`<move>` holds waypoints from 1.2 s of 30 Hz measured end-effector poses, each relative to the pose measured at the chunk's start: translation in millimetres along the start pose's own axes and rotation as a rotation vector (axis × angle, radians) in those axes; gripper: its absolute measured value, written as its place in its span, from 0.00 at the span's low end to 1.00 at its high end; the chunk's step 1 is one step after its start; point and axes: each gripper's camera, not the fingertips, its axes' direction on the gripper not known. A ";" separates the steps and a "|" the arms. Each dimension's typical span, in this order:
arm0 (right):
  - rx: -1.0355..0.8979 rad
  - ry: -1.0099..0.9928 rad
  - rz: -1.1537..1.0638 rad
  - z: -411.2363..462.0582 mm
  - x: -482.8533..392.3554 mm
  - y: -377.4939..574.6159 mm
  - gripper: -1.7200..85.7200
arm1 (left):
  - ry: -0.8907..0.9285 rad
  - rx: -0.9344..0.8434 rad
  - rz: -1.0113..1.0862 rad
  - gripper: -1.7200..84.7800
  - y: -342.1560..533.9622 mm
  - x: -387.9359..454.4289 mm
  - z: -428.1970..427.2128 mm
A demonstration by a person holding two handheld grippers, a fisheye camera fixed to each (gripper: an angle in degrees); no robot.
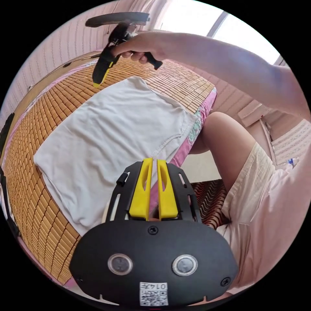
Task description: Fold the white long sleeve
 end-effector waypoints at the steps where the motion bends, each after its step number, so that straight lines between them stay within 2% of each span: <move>1: 0.037 0.010 0.051 -11.7 7.6 42.2 0.02 | 0.004 0.019 0.008 0.04 0.6 3.8 -4.0; 5: 0.052 -0.065 0.250 -14.8 27.6 192.2 0.03 | 0.024 0.112 0.073 0.04 -8.1 35.2 -9.6; 8: 0.025 -0.103 0.406 1.3 39.4 272.3 0.04 | 0.028 0.104 0.116 0.07 -27.3 57.0 5.4; 12: -0.030 -0.145 0.479 28.6 57.2 322.6 0.10 | 0.026 0.095 0.202 0.12 -57.9 88.7 31.1; 16: -0.027 -0.247 0.497 49.5 78.9 357.3 0.08 | 0.011 0.021 0.238 0.16 -83.2 108.7 60.4; 18: 0.015 -0.284 0.486 49.6 85.9 372.5 0.06 | 0.021 -0.022 0.225 0.20 -97.4 116.6 74.9; 22: 0.196 -0.460 0.455 31.0 106.0 412.6 0.04 | -0.021 -0.023 0.213 0.23 -110.3 125.8 85.6; 26: 0.360 -0.587 0.382 9.5 116.3 444.5 0.03 | -0.065 -0.039 0.151 0.16 -119.0 128.0 88.6; 30: 0.424 -0.546 0.351 -3.1 118.0 472.0 0.04 | -0.060 0.005 0.178 0.04 -110.0 134.8 69.6; 32: 0.518 -0.553 0.413 -4.6 134.5 500.7 0.05 | -0.043 -0.012 0.197 0.02 -103.0 140.5 65.4; 36: 0.530 -0.490 0.577 13.0 169.4 527.0 0.10 | -0.030 -0.018 0.255 0.01 -80.8 161.1 52.4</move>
